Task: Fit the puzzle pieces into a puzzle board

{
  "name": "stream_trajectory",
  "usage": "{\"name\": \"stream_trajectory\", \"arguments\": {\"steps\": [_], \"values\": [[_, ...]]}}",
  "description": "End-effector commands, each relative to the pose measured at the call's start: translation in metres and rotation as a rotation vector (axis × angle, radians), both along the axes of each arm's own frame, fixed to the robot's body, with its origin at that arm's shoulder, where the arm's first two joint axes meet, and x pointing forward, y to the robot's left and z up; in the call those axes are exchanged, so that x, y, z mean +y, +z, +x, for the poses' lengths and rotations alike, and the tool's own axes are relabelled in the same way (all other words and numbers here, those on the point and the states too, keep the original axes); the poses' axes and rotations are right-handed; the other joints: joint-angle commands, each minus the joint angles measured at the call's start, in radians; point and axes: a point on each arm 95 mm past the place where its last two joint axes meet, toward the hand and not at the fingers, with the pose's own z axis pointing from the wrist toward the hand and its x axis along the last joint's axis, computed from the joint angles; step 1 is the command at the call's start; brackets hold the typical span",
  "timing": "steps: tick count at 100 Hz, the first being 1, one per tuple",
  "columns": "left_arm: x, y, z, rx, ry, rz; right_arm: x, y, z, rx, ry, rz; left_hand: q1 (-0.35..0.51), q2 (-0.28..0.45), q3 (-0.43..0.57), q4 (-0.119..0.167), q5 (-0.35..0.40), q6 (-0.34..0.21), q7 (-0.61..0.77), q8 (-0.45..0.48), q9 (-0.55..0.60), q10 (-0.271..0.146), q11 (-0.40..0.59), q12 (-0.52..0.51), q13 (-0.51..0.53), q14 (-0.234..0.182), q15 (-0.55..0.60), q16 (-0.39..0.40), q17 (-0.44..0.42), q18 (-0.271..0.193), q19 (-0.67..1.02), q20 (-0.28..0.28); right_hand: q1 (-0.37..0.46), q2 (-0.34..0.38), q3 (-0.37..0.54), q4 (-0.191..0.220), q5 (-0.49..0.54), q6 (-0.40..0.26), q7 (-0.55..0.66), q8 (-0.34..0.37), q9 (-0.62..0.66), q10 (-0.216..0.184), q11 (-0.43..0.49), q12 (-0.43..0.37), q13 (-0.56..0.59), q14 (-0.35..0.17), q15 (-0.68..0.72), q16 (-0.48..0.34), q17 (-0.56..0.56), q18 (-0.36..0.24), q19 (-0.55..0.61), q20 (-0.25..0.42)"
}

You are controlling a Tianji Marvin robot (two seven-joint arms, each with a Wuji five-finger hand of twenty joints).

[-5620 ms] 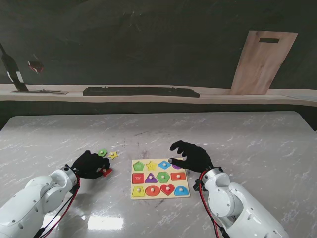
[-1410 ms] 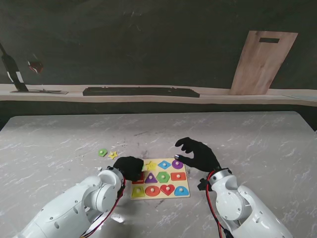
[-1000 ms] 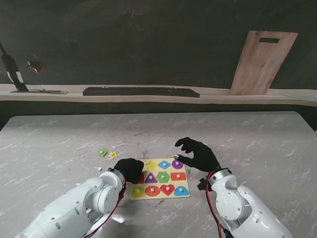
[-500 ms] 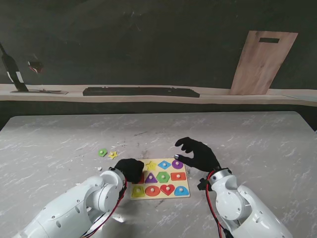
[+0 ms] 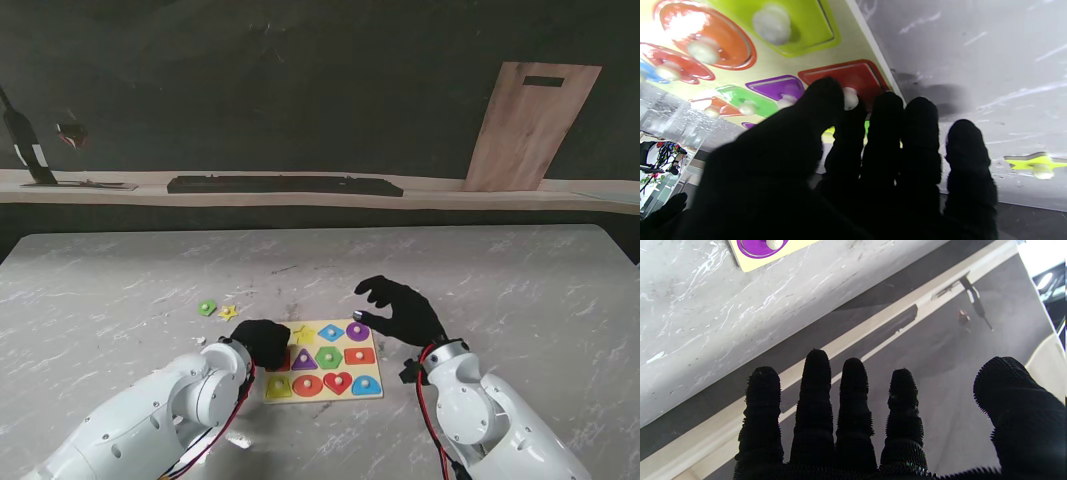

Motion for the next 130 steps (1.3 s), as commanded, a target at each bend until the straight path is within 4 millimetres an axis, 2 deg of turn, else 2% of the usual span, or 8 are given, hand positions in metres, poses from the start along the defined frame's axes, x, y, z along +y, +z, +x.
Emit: {"name": "stream_trajectory", "arguments": {"steps": [1, 18, 34, 49, 66, 77, 89, 130], "values": [[0.002, -0.005, -0.003, 0.002, -0.014, 0.017, 0.004, -0.001, -0.003, -0.001, 0.007, 0.007, 0.031, 0.007, -0.074, -0.052, -0.052, -0.032, -0.068, -0.008, -0.037, 0.039, 0.027, 0.016, -0.015, 0.019, 0.013, 0.020, -0.015, 0.050, 0.018, 0.027, -0.011, 0.027, -0.014, 0.037, 0.013, -0.030, 0.001, 0.014, 0.013, -0.024, 0.013, 0.008, 0.015, -0.013, 0.013, 0.011, -0.008, 0.004, 0.016, 0.015], [0.004, -0.003, -0.005, -0.025, -0.020, 0.008, 0.003, 0.000, -0.003, -0.001, 0.007, 0.008, 0.004, 0.043, -0.175, -0.041, -0.091, -0.032, -0.168, 0.011, -0.077, 0.027, 0.057, -0.012, -0.025, 0.023, 0.001, 0.025, -0.026, 0.048, 0.010, 0.026, -0.010, 0.027, -0.014, 0.037, 0.013, -0.030, 0.001, 0.014, 0.014, -0.024, 0.013, 0.008, 0.015, -0.014, 0.013, 0.011, -0.008, 0.003, 0.016, 0.015], [0.007, 0.001, -0.005, -0.042, -0.024, -0.012, 0.004, -0.001, -0.003, 0.000, 0.008, 0.007, -0.047, 0.085, -0.182, -0.026, -0.109, -0.027, -0.219, 0.015, -0.099, 0.016, 0.063, -0.038, -0.036, 0.023, -0.012, 0.022, -0.035, 0.044, 0.004, 0.024, -0.010, 0.027, -0.014, 0.037, 0.013, -0.030, 0.001, 0.014, 0.014, -0.024, 0.013, 0.008, 0.017, -0.014, 0.014, 0.011, -0.006, 0.003, 0.017, 0.015], [0.008, 0.004, -0.005, -0.052, -0.016, -0.042, 0.004, -0.001, -0.003, 0.001, 0.009, 0.007, -0.107, 0.164, -0.202, 0.040, -0.116, -0.016, -0.342, 0.016, -0.120, 0.020, 0.063, -0.060, -0.049, 0.036, -0.032, 0.020, -0.049, 0.050, -0.006, 0.021, -0.010, 0.027, -0.013, 0.037, 0.013, -0.029, 0.001, 0.014, 0.014, -0.024, 0.013, 0.008, 0.016, -0.013, 0.014, 0.011, -0.007, 0.003, 0.017, 0.015], [0.011, 0.011, -0.005, -0.077, -0.004, -0.074, 0.004, -0.001, -0.003, 0.002, 0.013, 0.007, -0.117, 0.185, -0.254, 0.043, -0.108, -0.013, -0.450, -0.036, -0.135, 0.024, 0.048, -0.061, -0.061, 0.044, -0.039, 0.023, -0.066, 0.048, -0.016, 0.018, -0.009, 0.027, -0.014, 0.037, 0.015, -0.030, 0.001, 0.015, 0.014, -0.025, 0.013, 0.008, 0.016, -0.013, 0.014, 0.011, -0.007, 0.003, 0.016, 0.014], [0.017, 0.017, -0.004, -0.108, 0.014, -0.111, 0.004, -0.001, -0.003, 0.002, 0.015, 0.006, -0.118, 0.208, -0.309, 0.042, -0.110, -0.012, -0.496, -0.065, -0.213, 0.042, -0.044, -0.096, -0.125, 0.054, -0.101, 0.019, -0.118, 0.045, -0.057, 0.002, -0.010, 0.027, -0.014, 0.037, 0.013, -0.030, 0.001, 0.014, 0.015, -0.024, 0.013, 0.008, 0.017, -0.014, 0.014, 0.011, -0.007, 0.004, 0.017, 0.014], [0.026, 0.024, 0.000, -0.128, 0.028, -0.165, 0.005, -0.002, -0.003, 0.002, 0.017, 0.003, -0.098, 0.244, -0.376, 0.048, -0.133, -0.012, -0.549, -0.086, -0.364, 0.065, -0.224, -0.233, -0.261, 0.060, -0.249, -0.019, -0.217, 0.040, -0.151, -0.053, -0.010, 0.027, -0.014, 0.037, 0.015, -0.030, 0.001, 0.015, 0.015, -0.025, 0.013, 0.008, 0.017, -0.014, 0.014, 0.011, -0.007, 0.003, 0.017, 0.014], [0.089, 0.044, 0.016, -0.215, 0.024, -0.165, 0.016, -0.003, -0.001, 0.005, 0.051, -0.048, -0.065, 0.278, -0.417, 0.055, -0.126, -0.028, -0.581, -0.093, -0.419, 0.048, -0.321, -0.346, -0.353, 0.029, -0.395, -0.076, -0.255, 0.009, -0.196, -0.097, -0.017, 0.032, -0.018, 0.036, 0.014, -0.031, 0.000, 0.014, 0.013, -0.025, 0.012, 0.007, 0.016, -0.014, 0.013, 0.011, -0.007, 0.003, 0.016, 0.014]]}}
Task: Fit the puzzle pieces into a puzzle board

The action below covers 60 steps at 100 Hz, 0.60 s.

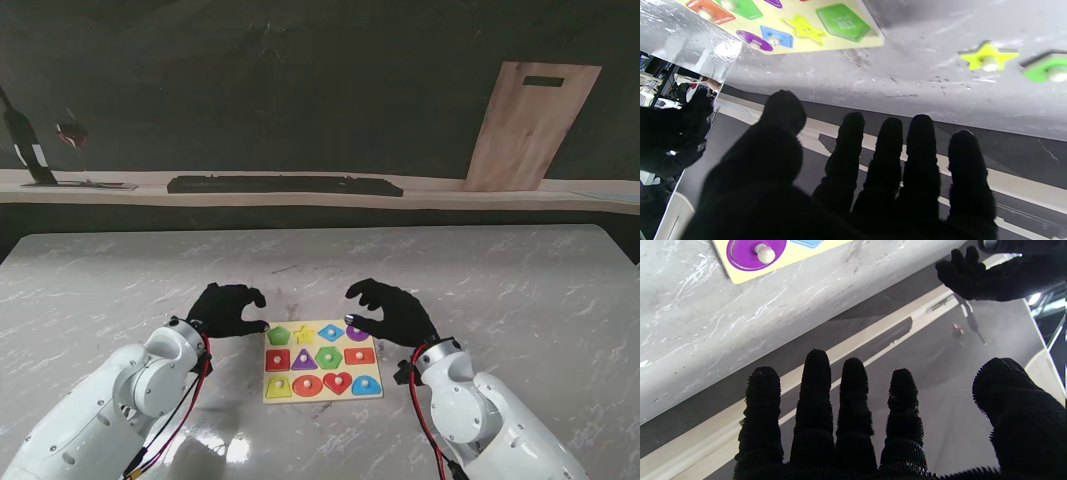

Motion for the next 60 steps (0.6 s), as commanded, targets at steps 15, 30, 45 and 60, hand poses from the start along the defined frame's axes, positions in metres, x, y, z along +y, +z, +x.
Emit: {"name": "stream_trajectory", "arguments": {"steps": [15, 30, 45, 60], "values": [[0.043, -0.004, 0.012, 0.013, 0.050, 0.009, 0.007, 0.001, -0.004, -0.009, 0.021, -0.018, 0.029, 0.026, -0.025, 0.054, -0.024, -0.005, -0.058, -0.042, -0.051, -0.018, -0.053, -0.047, -0.050, -0.009, -0.063, -0.032, -0.030, -0.003, -0.030, -0.032, -0.019, 0.027, -0.021, 0.037, 0.013, -0.031, 0.000, 0.014, 0.013, -0.025, 0.011, 0.007, 0.016, -0.015, 0.012, 0.011, -0.006, 0.004, 0.017, 0.014], [0.065, -0.005, 0.019, 0.001, 0.045, 0.041, 0.006, -0.001, -0.003, -0.002, 0.011, -0.028, 0.033, 0.015, -0.011, 0.055, -0.019, -0.010, -0.091, -0.061, -0.055, -0.031, -0.069, -0.061, -0.062, -0.024, -0.098, -0.045, -0.036, -0.014, -0.050, -0.046, -0.020, 0.029, -0.024, 0.037, 0.013, -0.032, 0.000, 0.014, 0.014, -0.025, 0.011, 0.007, 0.019, -0.015, 0.012, 0.011, -0.004, 0.002, 0.018, 0.015], [0.084, -0.008, 0.024, 0.015, 0.047, 0.067, 0.006, -0.004, 0.000, 0.020, -0.009, -0.041, 0.039, 0.010, -0.002, 0.056, -0.022, -0.019, -0.104, -0.066, -0.059, -0.039, -0.080, -0.065, -0.067, -0.032, -0.114, -0.050, -0.039, -0.016, -0.056, -0.050, -0.017, 0.028, -0.023, 0.038, 0.015, -0.031, 0.002, 0.015, 0.015, -0.025, 0.012, 0.007, 0.018, -0.014, 0.013, 0.012, -0.004, 0.003, 0.017, 0.015], [0.098, -0.012, 0.030, 0.034, 0.052, 0.103, 0.009, -0.005, 0.002, 0.018, -0.006, -0.075, 0.062, 0.004, 0.024, 0.060, -0.018, -0.028, -0.112, -0.068, -0.062, -0.048, -0.089, -0.067, -0.071, -0.036, -0.127, -0.052, -0.044, -0.021, -0.064, -0.054, -0.019, 0.029, -0.022, 0.038, 0.014, -0.031, 0.001, 0.014, 0.015, -0.025, 0.012, 0.007, 0.017, -0.016, 0.013, 0.011, -0.003, 0.002, 0.018, 0.015]]}}
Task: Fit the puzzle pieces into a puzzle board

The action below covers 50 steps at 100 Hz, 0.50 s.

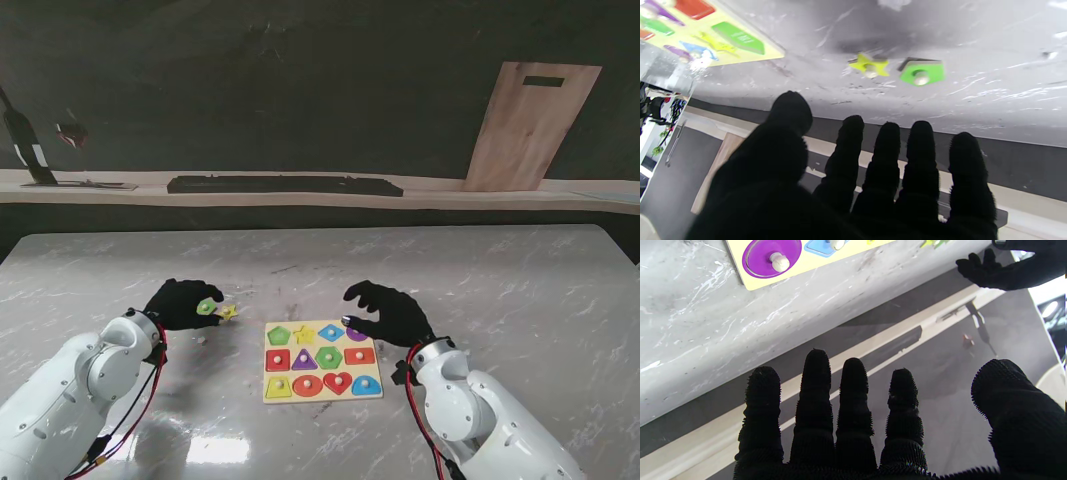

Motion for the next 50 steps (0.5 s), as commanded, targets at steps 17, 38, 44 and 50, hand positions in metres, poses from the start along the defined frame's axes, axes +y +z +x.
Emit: {"name": "stream_trajectory", "arguments": {"steps": [17, 38, 44, 50], "values": [[0.024, -0.002, 0.013, 0.002, 0.022, 0.079, 0.006, -0.004, 0.002, 0.010, 0.008, -0.039, 0.056, -0.018, 0.120, 0.039, -0.011, -0.029, -0.015, -0.015, -0.019, -0.034, -0.012, -0.008, -0.010, -0.042, -0.029, 0.003, -0.016, -0.032, -0.016, -0.014, -0.020, 0.015, -0.019, 0.038, 0.016, -0.031, 0.002, 0.015, 0.016, -0.026, 0.012, 0.008, 0.019, -0.015, 0.013, 0.011, -0.003, 0.001, 0.017, 0.015], [0.029, -0.007, 0.025, -0.001, 0.020, 0.133, 0.008, -0.007, 0.004, 0.038, 0.007, -0.040, 0.083, -0.041, 0.186, 0.040, -0.021, -0.044, 0.019, -0.005, -0.014, -0.053, 0.007, -0.001, -0.001, -0.060, -0.006, 0.019, -0.001, -0.049, -0.009, -0.002, -0.020, 0.014, -0.017, 0.038, 0.016, -0.031, 0.003, 0.015, 0.015, -0.025, 0.013, 0.008, 0.018, -0.014, 0.015, 0.012, -0.004, 0.002, 0.018, 0.015], [0.029, -0.008, 0.029, 0.002, 0.016, 0.143, 0.008, -0.008, 0.004, 0.039, 0.008, -0.040, 0.086, -0.043, 0.196, 0.040, -0.025, -0.049, 0.028, -0.002, -0.014, -0.056, 0.012, 0.001, 0.001, -0.065, -0.001, 0.022, 0.000, -0.051, -0.008, 0.000, -0.019, 0.014, -0.016, 0.038, 0.017, -0.032, 0.004, 0.015, 0.015, -0.025, 0.013, 0.008, 0.017, -0.014, 0.014, 0.012, -0.005, 0.002, 0.017, 0.015], [0.028, -0.010, 0.031, 0.002, 0.012, 0.150, 0.008, -0.008, 0.004, 0.040, 0.009, -0.039, 0.088, -0.046, 0.203, 0.040, -0.028, -0.058, 0.042, 0.002, -0.010, -0.060, 0.022, 0.005, 0.004, -0.069, 0.007, 0.026, 0.005, -0.056, -0.005, 0.003, -0.018, 0.013, -0.015, 0.038, 0.015, -0.031, 0.003, 0.015, 0.015, -0.025, 0.013, 0.008, 0.017, -0.014, 0.014, 0.012, -0.005, 0.002, 0.017, 0.015]]}}
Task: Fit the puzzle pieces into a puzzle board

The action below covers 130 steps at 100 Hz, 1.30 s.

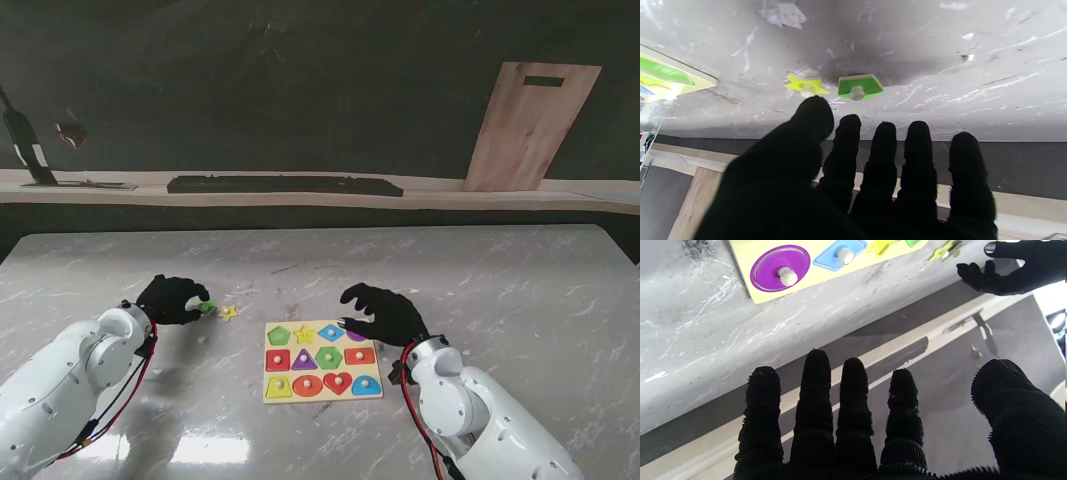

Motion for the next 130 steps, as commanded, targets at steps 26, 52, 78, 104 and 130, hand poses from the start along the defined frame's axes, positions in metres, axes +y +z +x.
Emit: {"name": "stream_trajectory", "arguments": {"steps": [26, 52, 78, 104, 130], "values": [[-0.002, -0.002, 0.011, -0.015, -0.005, 0.027, 0.000, -0.001, -0.004, -0.008, 0.003, -0.004, 0.004, -0.055, 0.061, 0.039, -0.033, -0.031, 0.108, 0.043, 0.012, -0.018, 0.056, 0.024, 0.014, -0.043, 0.035, 0.025, 0.009, -0.061, 0.010, 0.008, -0.018, 0.013, -0.015, 0.037, 0.016, -0.031, 0.003, 0.014, 0.015, -0.024, 0.013, 0.008, 0.017, -0.013, 0.015, 0.012, -0.006, 0.003, 0.017, 0.015], [-0.004, -0.008, 0.012, -0.017, -0.007, 0.034, -0.001, -0.001, -0.004, -0.006, 0.003, -0.006, 0.006, -0.089, 0.088, 0.023, -0.059, -0.037, 0.223, 0.124, 0.032, -0.022, 0.088, 0.047, 0.029, -0.051, 0.054, 0.027, 0.021, -0.065, 0.024, 0.007, -0.018, 0.014, -0.014, 0.037, 0.017, -0.030, 0.004, 0.014, 0.015, -0.025, 0.014, 0.008, 0.017, -0.013, 0.014, 0.011, -0.006, 0.002, 0.016, 0.015], [-0.006, -0.015, 0.013, -0.026, -0.002, 0.029, 0.000, -0.002, -0.003, -0.002, 0.004, -0.007, -0.006, -0.087, 0.115, 0.039, -0.096, -0.043, 0.171, 0.098, 0.014, -0.025, 0.083, 0.042, 0.033, -0.054, 0.062, 0.027, 0.024, -0.071, 0.031, 0.006, -0.017, 0.013, -0.014, 0.037, 0.016, -0.030, 0.003, 0.014, 0.016, -0.024, 0.014, 0.008, 0.017, -0.013, 0.014, 0.011, -0.006, 0.002, 0.016, 0.015], [-0.005, -0.021, 0.015, -0.038, 0.006, 0.042, -0.001, -0.002, -0.003, -0.002, 0.003, -0.008, -0.010, -0.085, 0.120, 0.038, -0.086, -0.046, 0.223, 0.121, 0.038, -0.030, 0.101, 0.045, 0.056, -0.055, 0.078, 0.027, 0.038, -0.073, 0.048, 0.007, -0.016, 0.014, -0.014, 0.038, 0.017, -0.030, 0.004, 0.014, 0.016, -0.025, 0.014, 0.008, 0.016, -0.014, 0.014, 0.011, -0.006, 0.003, 0.016, 0.016], [-0.004, -0.027, 0.016, -0.056, 0.018, 0.035, -0.001, -0.002, -0.003, -0.004, 0.000, -0.014, 0.015, -0.131, 0.119, -0.013, -0.071, -0.054, 0.309, 0.156, 0.078, -0.033, 0.130, 0.052, 0.089, -0.055, 0.110, 0.029, 0.057, -0.071, 0.071, 0.014, -0.016, 0.014, -0.014, 0.038, 0.016, -0.030, 0.004, 0.014, 0.016, -0.024, 0.014, 0.008, 0.017, -0.014, 0.014, 0.011, -0.007, 0.002, 0.016, 0.016]]}}
